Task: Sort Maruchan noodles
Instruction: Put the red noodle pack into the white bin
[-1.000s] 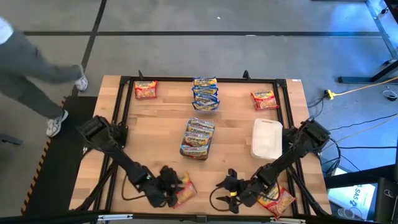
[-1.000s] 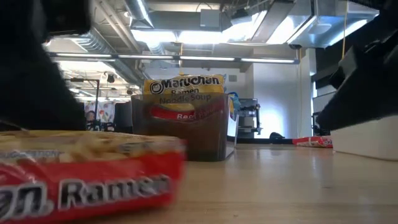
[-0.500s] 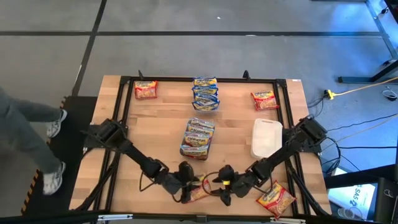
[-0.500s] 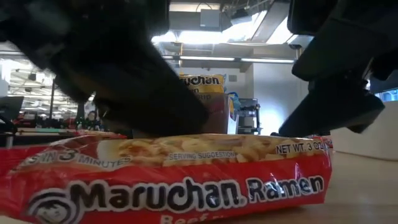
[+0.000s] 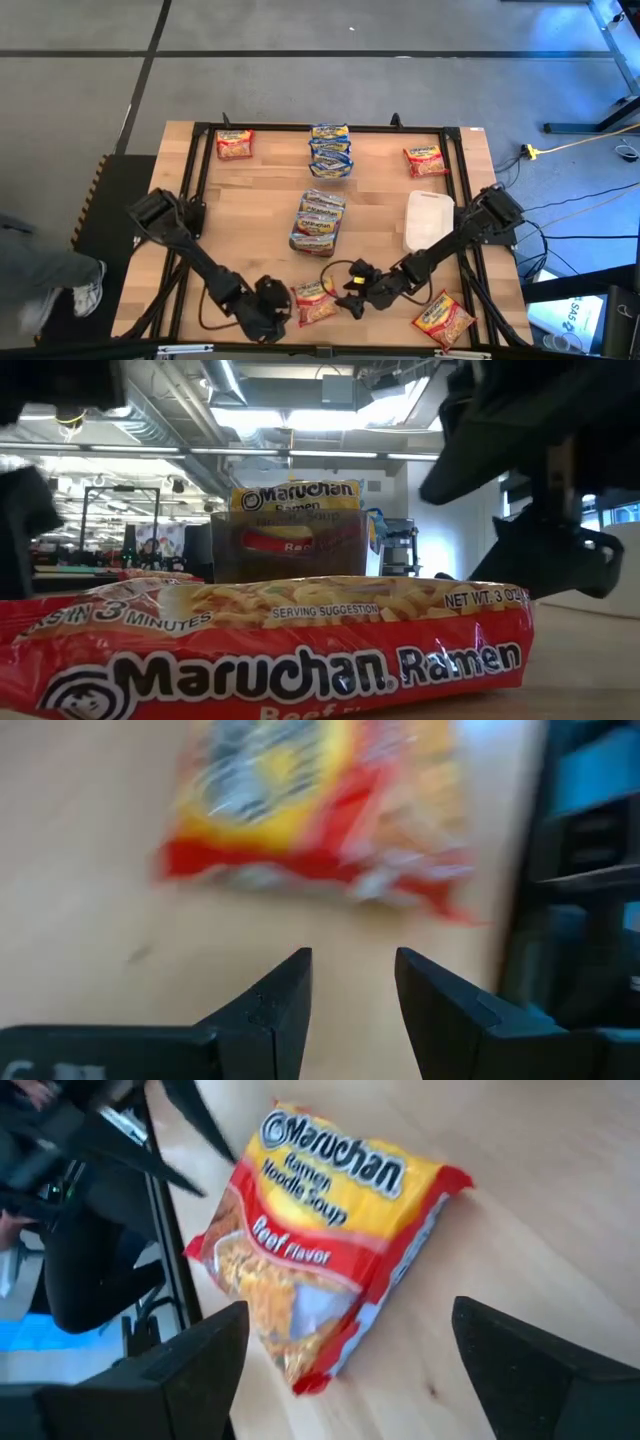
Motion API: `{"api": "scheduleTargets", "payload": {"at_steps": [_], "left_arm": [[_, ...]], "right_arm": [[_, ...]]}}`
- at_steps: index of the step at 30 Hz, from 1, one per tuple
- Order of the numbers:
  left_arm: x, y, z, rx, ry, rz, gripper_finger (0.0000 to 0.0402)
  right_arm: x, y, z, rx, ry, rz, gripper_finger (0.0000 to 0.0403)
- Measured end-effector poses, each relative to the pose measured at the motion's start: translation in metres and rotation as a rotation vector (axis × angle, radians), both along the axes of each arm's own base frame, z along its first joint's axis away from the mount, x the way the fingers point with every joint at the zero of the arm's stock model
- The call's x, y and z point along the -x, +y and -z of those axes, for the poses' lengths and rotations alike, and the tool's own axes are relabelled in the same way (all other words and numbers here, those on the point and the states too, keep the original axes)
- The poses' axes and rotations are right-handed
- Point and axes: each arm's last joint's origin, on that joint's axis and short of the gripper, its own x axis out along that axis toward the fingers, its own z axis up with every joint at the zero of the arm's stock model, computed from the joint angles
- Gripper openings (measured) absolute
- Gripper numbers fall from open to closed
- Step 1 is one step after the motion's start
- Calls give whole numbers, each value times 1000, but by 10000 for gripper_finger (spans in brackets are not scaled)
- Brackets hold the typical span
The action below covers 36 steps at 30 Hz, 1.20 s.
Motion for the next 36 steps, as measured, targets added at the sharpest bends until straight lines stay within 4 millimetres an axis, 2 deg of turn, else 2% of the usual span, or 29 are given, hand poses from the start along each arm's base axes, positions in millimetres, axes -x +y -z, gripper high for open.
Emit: {"api": "scheduleTargets", "payload": {"at_steps": [4, 10, 20, 26, 36], "left_arm": [[5, -4, 13, -35, 7, -42, 140], [-8, 2, 26, -67, -14, -85, 140], [-30, 17, 24, -146, -84, 21, 140], [-35, 20, 23, -157, -98, 39, 140], [-42, 20, 18, -223, -215, 15, 140]], "right_arm": [[-5, -5, 2, -40, 14, 10, 326], [-12, -5, 18, -118, 37, 10, 326], [-21, -4, 30, -174, -24, 8, 326], [-23, -5, 28, -110, -98, 10, 326], [-28, -1, 21, -34, -218, -109, 326]]}}
